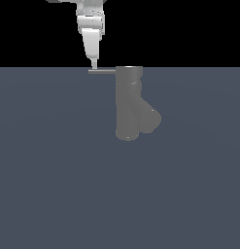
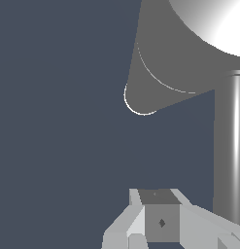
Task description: Turn on the faucet by rotating a designated handle.
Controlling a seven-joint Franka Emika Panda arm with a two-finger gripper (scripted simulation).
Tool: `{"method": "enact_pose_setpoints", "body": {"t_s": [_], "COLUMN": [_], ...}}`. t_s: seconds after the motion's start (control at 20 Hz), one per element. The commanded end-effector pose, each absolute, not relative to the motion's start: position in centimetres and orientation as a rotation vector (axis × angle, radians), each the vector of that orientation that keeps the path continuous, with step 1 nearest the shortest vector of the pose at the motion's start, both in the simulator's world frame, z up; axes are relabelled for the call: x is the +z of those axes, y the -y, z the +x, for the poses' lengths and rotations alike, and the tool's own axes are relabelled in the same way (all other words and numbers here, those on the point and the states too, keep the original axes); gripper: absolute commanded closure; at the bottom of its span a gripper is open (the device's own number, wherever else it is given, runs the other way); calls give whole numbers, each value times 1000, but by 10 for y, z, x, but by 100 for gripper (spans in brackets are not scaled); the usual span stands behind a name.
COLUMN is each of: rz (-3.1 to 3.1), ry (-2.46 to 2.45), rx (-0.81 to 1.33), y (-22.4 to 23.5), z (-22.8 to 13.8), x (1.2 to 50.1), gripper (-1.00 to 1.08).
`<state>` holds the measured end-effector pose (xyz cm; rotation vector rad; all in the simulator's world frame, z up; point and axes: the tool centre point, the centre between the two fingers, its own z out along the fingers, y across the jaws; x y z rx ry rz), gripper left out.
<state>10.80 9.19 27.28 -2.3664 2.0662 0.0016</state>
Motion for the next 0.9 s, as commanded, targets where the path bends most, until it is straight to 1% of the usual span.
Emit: {"method": "enact_pose_setpoints", "body": {"t_s": [0.0, 0.25, 0.85], "rz": [-2357, -2358, -2358], "ry": [-2077, -2077, -2077], "rx": [0, 1, 1], "y": [-93, -93, -87], "z": [110, 110, 80], "x": [270, 270, 270], "gripper": [108, 108, 108]}}
